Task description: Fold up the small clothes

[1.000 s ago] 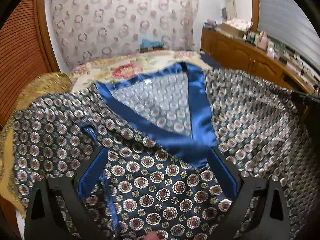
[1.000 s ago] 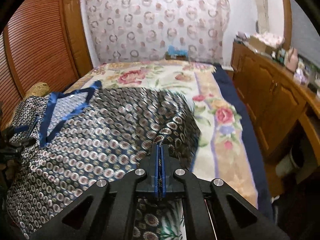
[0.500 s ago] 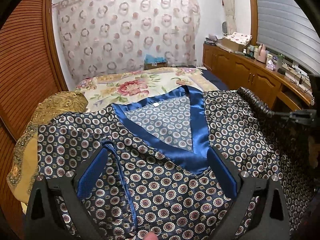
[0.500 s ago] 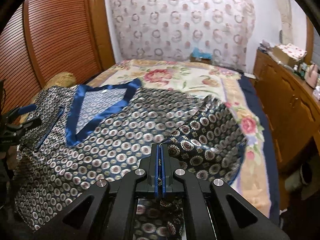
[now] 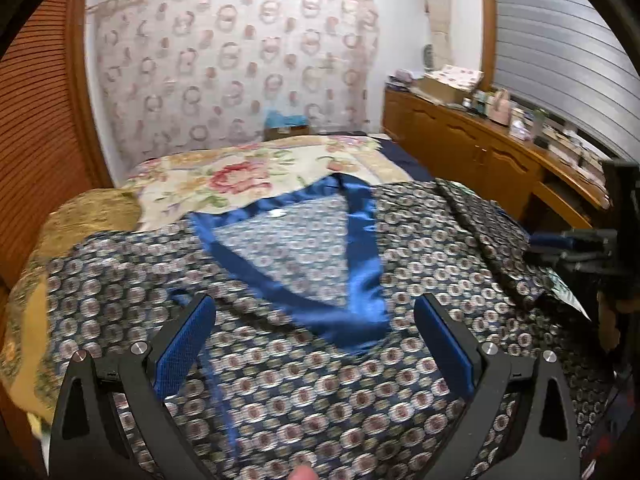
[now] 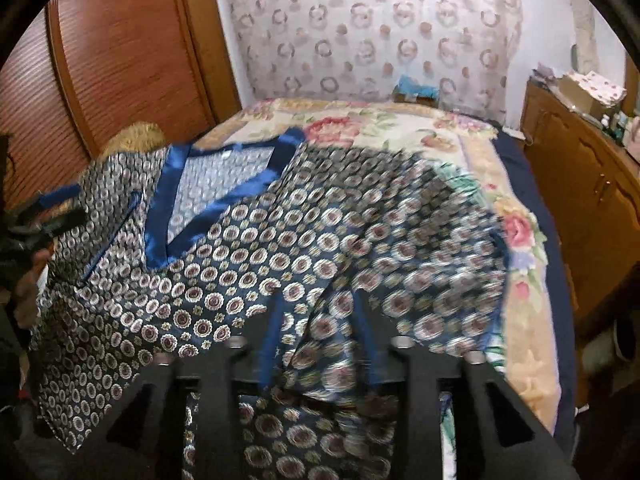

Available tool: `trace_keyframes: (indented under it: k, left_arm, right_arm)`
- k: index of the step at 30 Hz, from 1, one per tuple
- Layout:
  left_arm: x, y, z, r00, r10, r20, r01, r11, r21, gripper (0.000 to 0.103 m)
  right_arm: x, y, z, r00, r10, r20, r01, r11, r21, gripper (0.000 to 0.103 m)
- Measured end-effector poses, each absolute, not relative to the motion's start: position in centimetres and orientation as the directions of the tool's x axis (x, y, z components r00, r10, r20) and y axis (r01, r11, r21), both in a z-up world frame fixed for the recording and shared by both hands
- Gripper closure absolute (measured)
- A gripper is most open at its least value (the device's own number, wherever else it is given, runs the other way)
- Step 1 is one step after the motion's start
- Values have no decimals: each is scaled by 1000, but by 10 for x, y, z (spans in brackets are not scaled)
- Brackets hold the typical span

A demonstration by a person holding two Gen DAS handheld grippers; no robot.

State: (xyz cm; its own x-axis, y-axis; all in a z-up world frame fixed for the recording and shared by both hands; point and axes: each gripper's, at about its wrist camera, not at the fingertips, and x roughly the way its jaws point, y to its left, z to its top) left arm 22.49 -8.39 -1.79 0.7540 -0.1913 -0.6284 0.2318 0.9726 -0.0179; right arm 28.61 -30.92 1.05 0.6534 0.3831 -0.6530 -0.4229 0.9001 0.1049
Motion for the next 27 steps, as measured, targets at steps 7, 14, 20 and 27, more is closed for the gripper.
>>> trace_keyframes:
  k: [7,14,20,27]
  left_arm:
    - [232,-129,-24,704,-284,-650,351,936,-29,3]
    - [229,-151,-40,654,-314,-688,407,913,-29,3]
    - [226,-152,-54,627,-310,-715,409,912,-37,3]
    - [226,-141,-58,621,-308,-721,389,919,-58,3]
  right_arm:
    - [289,-367,9,701,247,-669,-246,964,98,50]
    - [310,-381,-24,642,278,-715,-197,961,196,50]
    - [325,-374,-26,644,249,-724,-215,966,141,71]
    - [329,-356,-23,647,271,-713,-269,956,119,102]
